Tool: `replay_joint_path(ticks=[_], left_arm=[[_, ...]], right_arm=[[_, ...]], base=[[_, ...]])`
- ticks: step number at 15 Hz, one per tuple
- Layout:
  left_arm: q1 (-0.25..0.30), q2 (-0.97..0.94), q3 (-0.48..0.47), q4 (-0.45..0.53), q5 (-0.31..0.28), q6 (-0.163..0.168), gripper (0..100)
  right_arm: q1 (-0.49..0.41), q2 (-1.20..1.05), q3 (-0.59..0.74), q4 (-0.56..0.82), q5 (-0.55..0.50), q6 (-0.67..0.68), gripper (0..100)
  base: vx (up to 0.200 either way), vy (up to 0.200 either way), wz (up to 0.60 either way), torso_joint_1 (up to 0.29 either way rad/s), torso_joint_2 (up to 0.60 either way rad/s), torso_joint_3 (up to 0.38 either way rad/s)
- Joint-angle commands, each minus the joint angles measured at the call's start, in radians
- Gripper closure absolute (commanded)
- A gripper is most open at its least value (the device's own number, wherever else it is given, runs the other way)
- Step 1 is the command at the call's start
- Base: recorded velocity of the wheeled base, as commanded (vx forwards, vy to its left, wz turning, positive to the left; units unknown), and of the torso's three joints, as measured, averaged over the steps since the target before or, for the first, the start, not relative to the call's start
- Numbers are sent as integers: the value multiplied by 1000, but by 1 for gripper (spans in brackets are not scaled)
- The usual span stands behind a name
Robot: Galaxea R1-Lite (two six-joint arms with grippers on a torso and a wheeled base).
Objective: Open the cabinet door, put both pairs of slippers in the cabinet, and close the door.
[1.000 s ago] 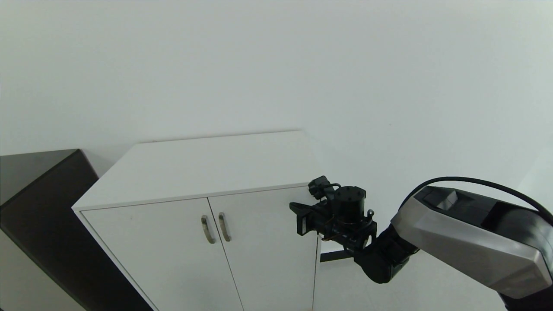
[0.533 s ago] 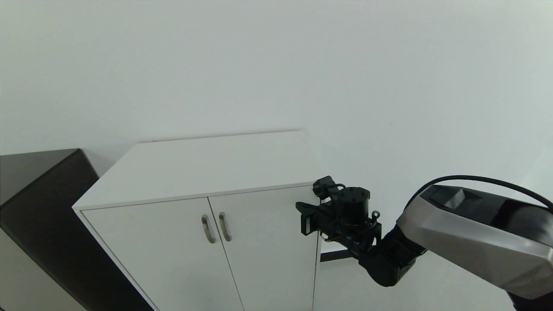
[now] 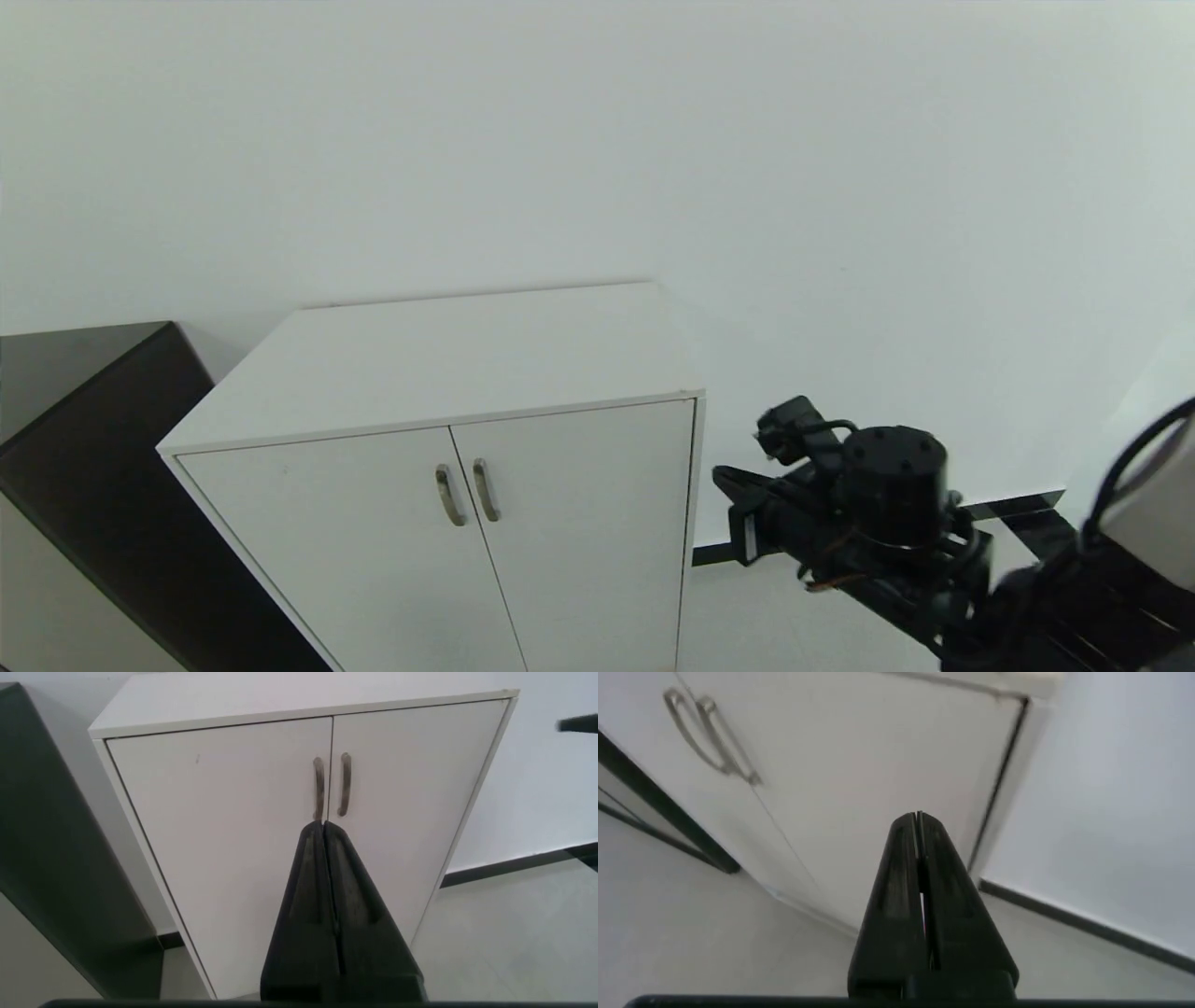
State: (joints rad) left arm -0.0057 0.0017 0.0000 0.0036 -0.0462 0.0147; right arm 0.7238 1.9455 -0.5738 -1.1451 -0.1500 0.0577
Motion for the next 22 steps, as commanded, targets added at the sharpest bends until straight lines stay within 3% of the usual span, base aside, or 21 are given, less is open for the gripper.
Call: replay_joint_path(ticks=[1, 5, 7, 10, 12, 14, 16, 22], left_arm=[[0, 0, 0, -1, 0, -1, 100], [0, 0, 0, -1, 2, -9, 100], [0, 0, 0, -1, 2, -12, 100], [0, 0, 0, -1, 2, -12, 100], [0, 0, 0, -1, 2, -13, 100], [0, 0, 0, -1, 2, -13, 100], [0, 0, 0, -1, 2, -13, 100], [0, 0, 0, -1, 3, -15, 100]], right_arm=[[-6, -266, 270, -1, -86, -4, 100], [-6, -548, 569, 7, -203, -4, 100], [-15, -752, 572, 229, -280, 10, 100], [-44, -1080, 574, 597, -290, 13, 100], [-118, -1231, 574, 771, -283, 28, 100], [-136, -1343, 574, 912, -283, 45, 100], [-185, -1389, 574, 981, -292, 70, 100], [-698, -1689, 551, 1148, -296, 67, 100]], base=[[0, 0, 0, 0, 0, 0], [0, 0, 0, 0, 0, 0], [0, 0, 0, 0, 0, 0], [0, 0, 0, 0, 0, 0], [0, 0, 0, 0, 0, 0], [0, 0, 0, 0, 0, 0], [0, 0, 0, 0, 0, 0], [0, 0, 0, 0, 0, 0]])
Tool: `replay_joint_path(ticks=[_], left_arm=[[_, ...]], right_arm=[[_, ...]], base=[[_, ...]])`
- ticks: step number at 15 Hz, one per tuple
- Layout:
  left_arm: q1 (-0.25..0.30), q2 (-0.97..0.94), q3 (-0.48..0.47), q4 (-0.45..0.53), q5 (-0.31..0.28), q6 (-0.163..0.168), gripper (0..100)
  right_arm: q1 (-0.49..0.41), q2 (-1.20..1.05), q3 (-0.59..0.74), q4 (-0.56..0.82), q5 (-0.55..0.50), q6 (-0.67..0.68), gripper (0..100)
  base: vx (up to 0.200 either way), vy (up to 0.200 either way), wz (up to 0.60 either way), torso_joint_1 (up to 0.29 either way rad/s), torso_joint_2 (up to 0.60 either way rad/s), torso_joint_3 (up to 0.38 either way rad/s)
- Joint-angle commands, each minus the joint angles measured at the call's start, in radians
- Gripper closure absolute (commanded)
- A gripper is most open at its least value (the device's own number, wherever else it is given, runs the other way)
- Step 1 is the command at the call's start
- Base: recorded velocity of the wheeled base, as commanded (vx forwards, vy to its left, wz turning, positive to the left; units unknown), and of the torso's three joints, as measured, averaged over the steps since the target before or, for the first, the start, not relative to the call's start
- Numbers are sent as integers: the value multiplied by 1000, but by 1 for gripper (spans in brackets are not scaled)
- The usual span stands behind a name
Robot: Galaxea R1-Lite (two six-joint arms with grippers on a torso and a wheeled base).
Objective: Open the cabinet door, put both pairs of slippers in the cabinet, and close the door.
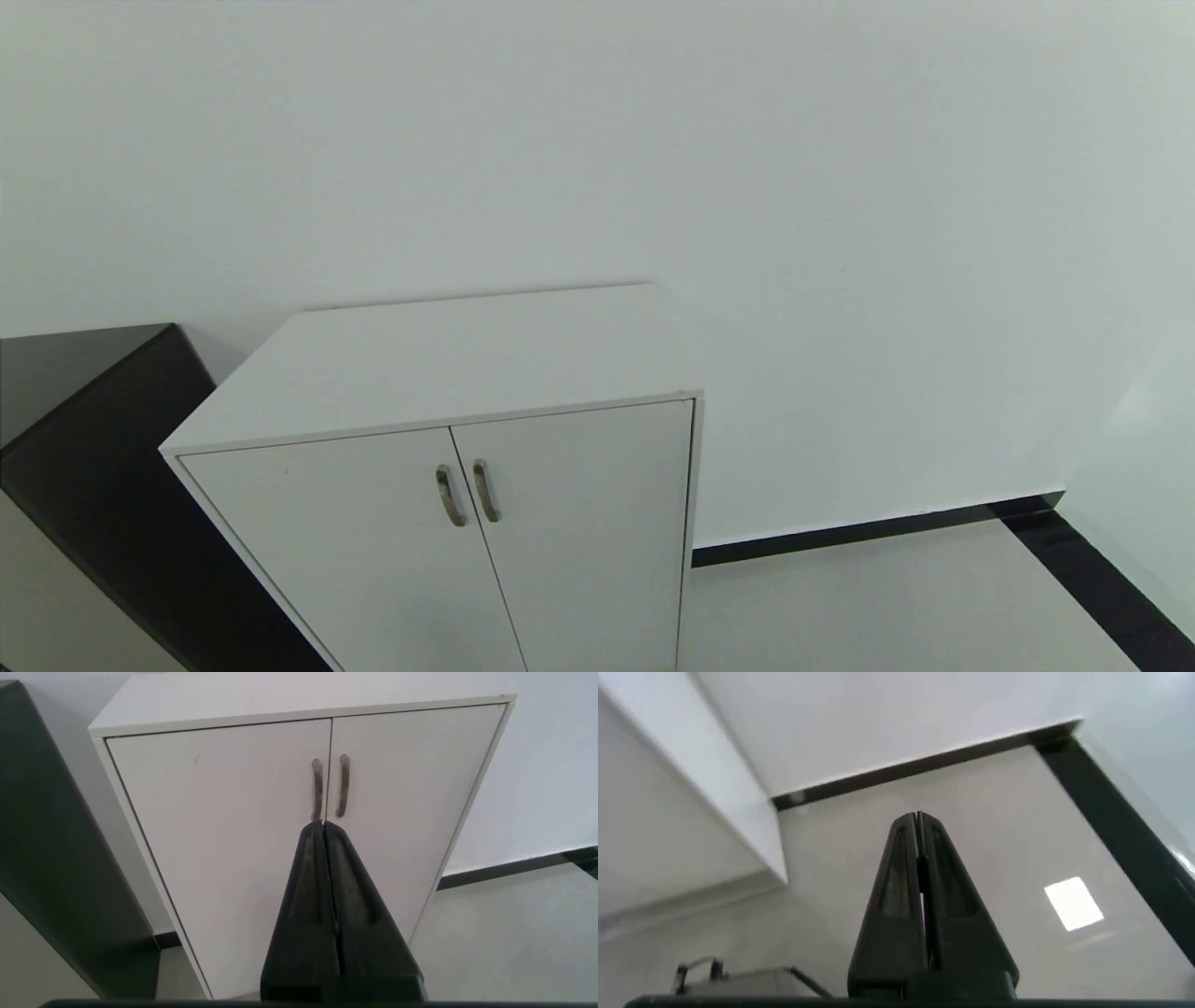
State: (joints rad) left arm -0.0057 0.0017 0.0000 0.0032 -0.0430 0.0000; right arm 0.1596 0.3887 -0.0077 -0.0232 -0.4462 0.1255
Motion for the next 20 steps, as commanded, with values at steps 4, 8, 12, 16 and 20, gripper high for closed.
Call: replay_joint_path(ticks=[4, 8, 12, 16, 20], left_arm=[[0, 0, 0, 0, 0, -2, 100], [0, 0, 0, 0, 11, -11, 100], [0, 0, 0, 0, 11, -11, 100], [0, 0, 0, 0, 11, -11, 100], [0, 0, 0, 0, 11, -11, 100]], right_arm=[[-215, -306, -68, 134, 20, -26, 100], [-160, -389, -34, 63, 291, -80, 100], [-160, -389, 0, -81, 437, -184, 100], [-160, -389, 2, -61, 549, -164, 100], [-163, -383, -5, -15, 511, -113, 100]], base=[[0, 0, 0, 0, 0, 0], [0, 0, 0, 0, 0, 0], [0, 0, 0, 0, 0, 0], [0, 0, 0, 0, 0, 0], [0, 0, 0, 0, 0, 0]])
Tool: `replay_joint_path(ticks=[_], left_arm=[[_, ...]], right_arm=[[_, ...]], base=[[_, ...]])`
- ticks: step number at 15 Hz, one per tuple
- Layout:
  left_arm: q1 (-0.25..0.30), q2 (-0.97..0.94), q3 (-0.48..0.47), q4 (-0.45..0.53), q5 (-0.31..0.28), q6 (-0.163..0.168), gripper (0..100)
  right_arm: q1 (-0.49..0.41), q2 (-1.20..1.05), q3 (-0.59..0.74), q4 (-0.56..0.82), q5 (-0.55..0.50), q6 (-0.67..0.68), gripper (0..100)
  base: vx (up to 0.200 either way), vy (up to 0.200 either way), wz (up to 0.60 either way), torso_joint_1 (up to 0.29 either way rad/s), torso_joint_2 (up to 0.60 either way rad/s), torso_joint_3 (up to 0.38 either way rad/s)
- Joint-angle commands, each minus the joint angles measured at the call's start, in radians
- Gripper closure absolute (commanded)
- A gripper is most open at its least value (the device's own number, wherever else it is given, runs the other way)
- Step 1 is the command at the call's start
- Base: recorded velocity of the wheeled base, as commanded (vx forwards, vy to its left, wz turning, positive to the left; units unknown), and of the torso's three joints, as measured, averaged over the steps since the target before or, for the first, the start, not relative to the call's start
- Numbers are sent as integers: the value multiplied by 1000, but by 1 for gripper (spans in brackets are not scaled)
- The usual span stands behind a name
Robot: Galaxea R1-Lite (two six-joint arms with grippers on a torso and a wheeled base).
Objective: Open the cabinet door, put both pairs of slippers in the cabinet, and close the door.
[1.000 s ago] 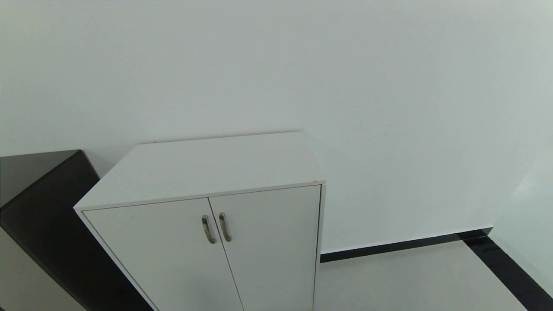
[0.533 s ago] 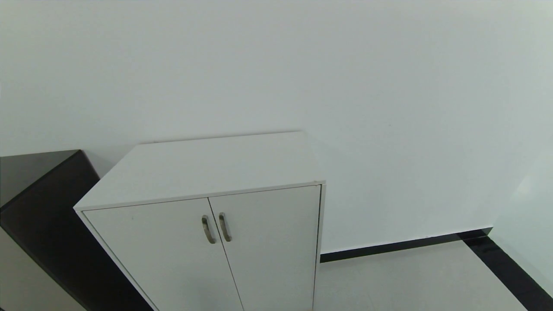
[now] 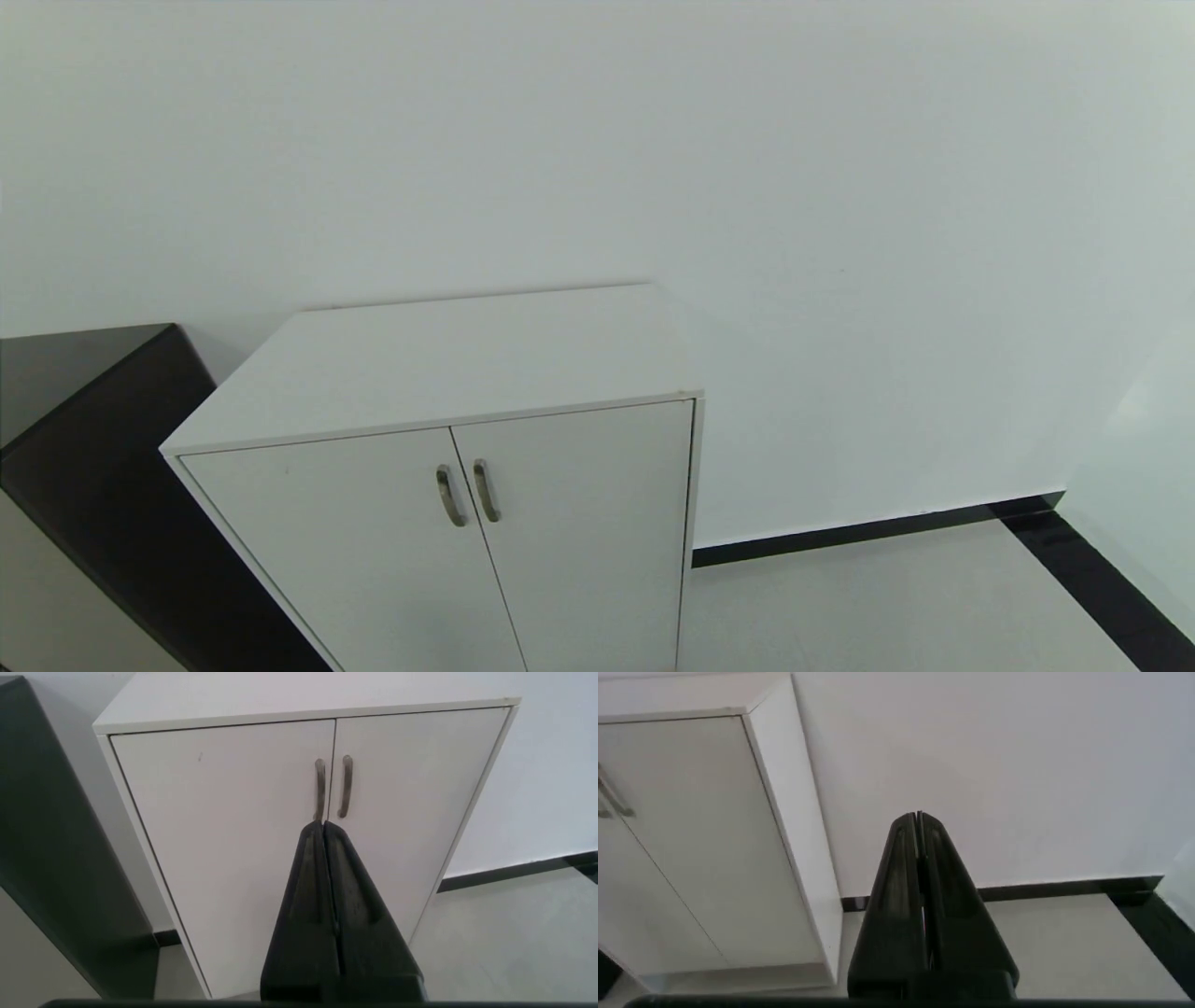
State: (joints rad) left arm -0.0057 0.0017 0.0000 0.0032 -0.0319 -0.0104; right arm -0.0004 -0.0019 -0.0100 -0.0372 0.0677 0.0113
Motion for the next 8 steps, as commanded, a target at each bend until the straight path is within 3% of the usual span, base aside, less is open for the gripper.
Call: replay_joint_path(ticks=[1, 4, 8], left_arm=[[0, 0, 0, 0, 0, 1, 100], [0, 0, 0, 0, 0, 0, 100], [0, 0, 0, 0, 0, 0, 100]], right_arm=[[-3, 8, -2, -1, -86, 1, 100], [-3, 3, -4, 3, -230, -11, 100], [-3, 3, -4, 7, -229, -37, 100]], base=[[0, 0, 0, 0, 0, 0], [0, 0, 0, 0, 0, 0], [0, 0, 0, 0, 0, 0]])
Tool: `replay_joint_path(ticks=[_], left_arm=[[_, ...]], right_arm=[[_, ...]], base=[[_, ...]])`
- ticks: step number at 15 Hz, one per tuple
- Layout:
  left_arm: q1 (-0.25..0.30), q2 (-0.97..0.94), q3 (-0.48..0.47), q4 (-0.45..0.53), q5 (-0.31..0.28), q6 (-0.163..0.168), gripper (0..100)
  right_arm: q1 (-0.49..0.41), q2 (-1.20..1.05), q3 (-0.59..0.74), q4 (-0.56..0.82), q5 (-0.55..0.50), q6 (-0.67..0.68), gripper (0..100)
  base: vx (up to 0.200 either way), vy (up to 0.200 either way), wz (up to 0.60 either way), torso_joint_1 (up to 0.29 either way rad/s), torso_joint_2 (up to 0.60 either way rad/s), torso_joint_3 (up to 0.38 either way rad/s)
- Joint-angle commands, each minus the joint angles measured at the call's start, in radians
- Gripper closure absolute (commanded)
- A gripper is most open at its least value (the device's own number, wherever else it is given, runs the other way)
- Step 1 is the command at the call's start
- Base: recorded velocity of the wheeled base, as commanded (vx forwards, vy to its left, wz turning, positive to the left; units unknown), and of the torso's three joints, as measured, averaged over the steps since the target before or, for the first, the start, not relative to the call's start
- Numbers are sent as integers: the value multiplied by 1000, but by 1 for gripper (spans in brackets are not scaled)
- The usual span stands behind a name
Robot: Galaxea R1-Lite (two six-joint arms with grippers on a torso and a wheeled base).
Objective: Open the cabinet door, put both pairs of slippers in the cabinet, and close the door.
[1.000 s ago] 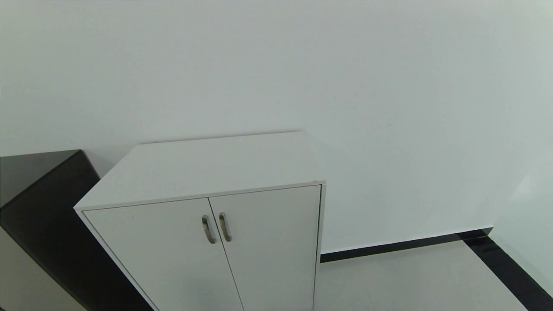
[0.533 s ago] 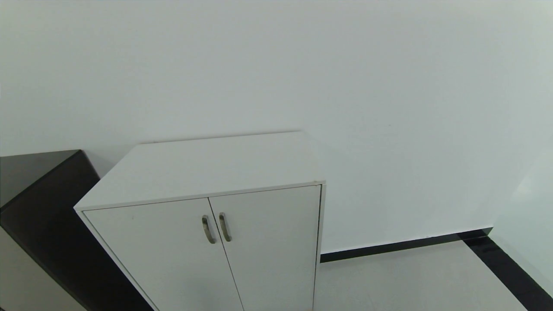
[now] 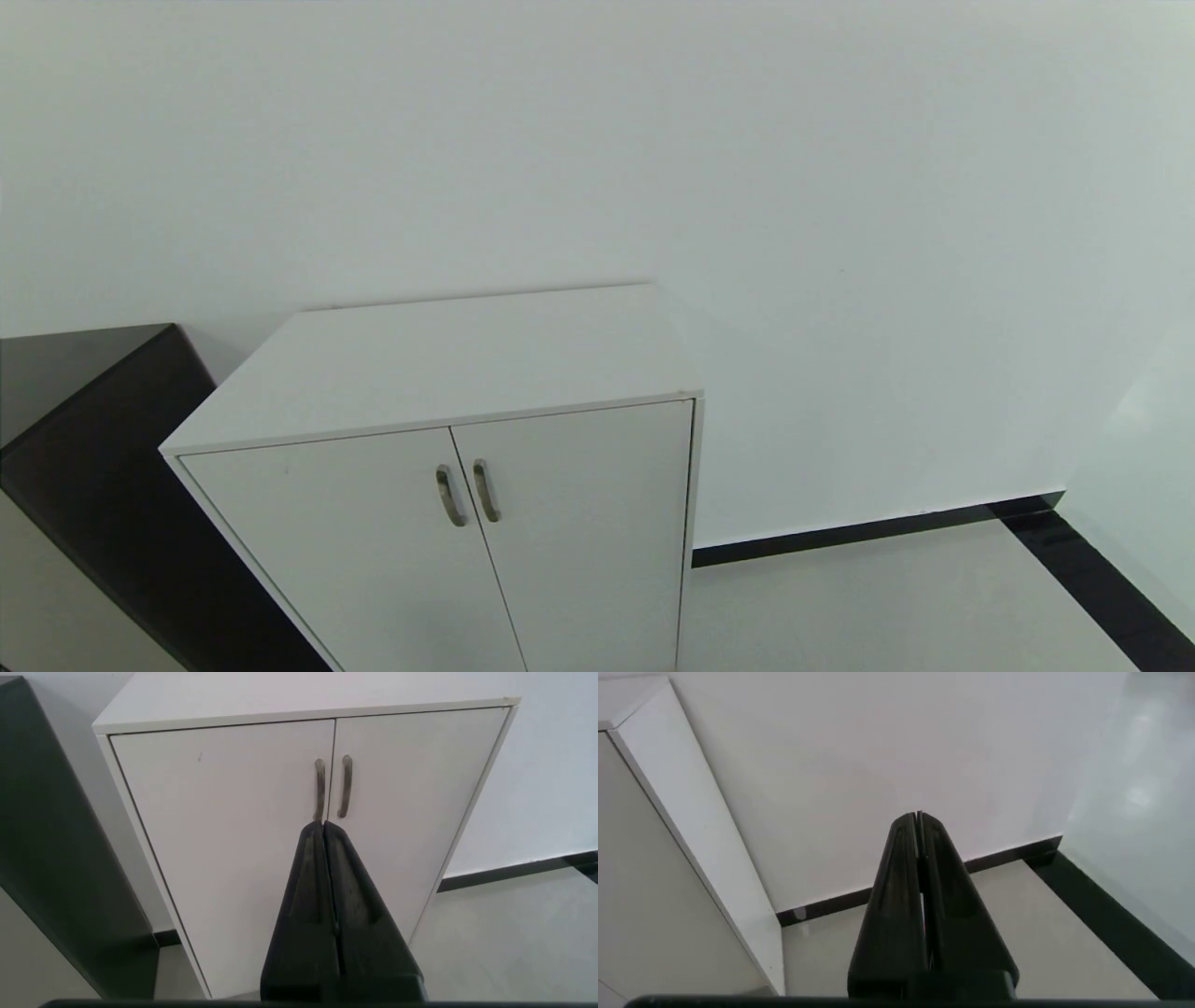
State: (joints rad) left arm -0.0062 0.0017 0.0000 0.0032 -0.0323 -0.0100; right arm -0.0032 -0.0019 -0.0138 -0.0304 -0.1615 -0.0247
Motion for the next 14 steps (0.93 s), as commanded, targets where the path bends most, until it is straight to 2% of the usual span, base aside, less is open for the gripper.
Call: replay_joint_path(ticks=[1, 4, 5, 6, 7, 9, 10, 12, 14], left_arm=[[0, 0, 0, 0, 0, -1, 100], [0, 0, 0, 0, 2, -1, 100], [0, 0, 0, 0, 2, -1, 100], [0, 0, 0, 0, 2, -1, 100], [0, 0, 0, 0, 2, -1, 100], [0, 0, 0, 0, 2, -1, 100], [0, 0, 0, 0, 2, -1, 100], [0, 0, 0, 0, 2, -1, 100], [0, 0, 0, 0, 2, -1, 100]], right_arm=[[0, 3, 0, 3, 23, -41, 100], [2, 7, 3, 9, 172, -55, 100], [0, 7, 0, 14, 163, -54, 100], [0, 3, -2, 12, 56, -26, 100], [0, 3, -3, 12, -4, -11, 100], [0, 3, -2, 10, -41, -1, 100], [0, 3, -3, 14, -12, -6, 100], [5, 13, 14, 38, 171, -3, 100], [9, 48, 14, 37, 171, 19, 100]], base=[[0, 0, 0, 0, 0, 0], [0, 0, 0, 0, 0, 0], [0, 0, 0, 0, 0, 0], [0, 0, 0, 0, 0, 0], [0, 0, 0, 0, 0, 0], [0, 0, 0, 0, 0, 0], [0, 0, 0, 0, 0, 0], [0, 0, 0, 0, 0, 0], [0, 0, 0, 0, 0, 0]])
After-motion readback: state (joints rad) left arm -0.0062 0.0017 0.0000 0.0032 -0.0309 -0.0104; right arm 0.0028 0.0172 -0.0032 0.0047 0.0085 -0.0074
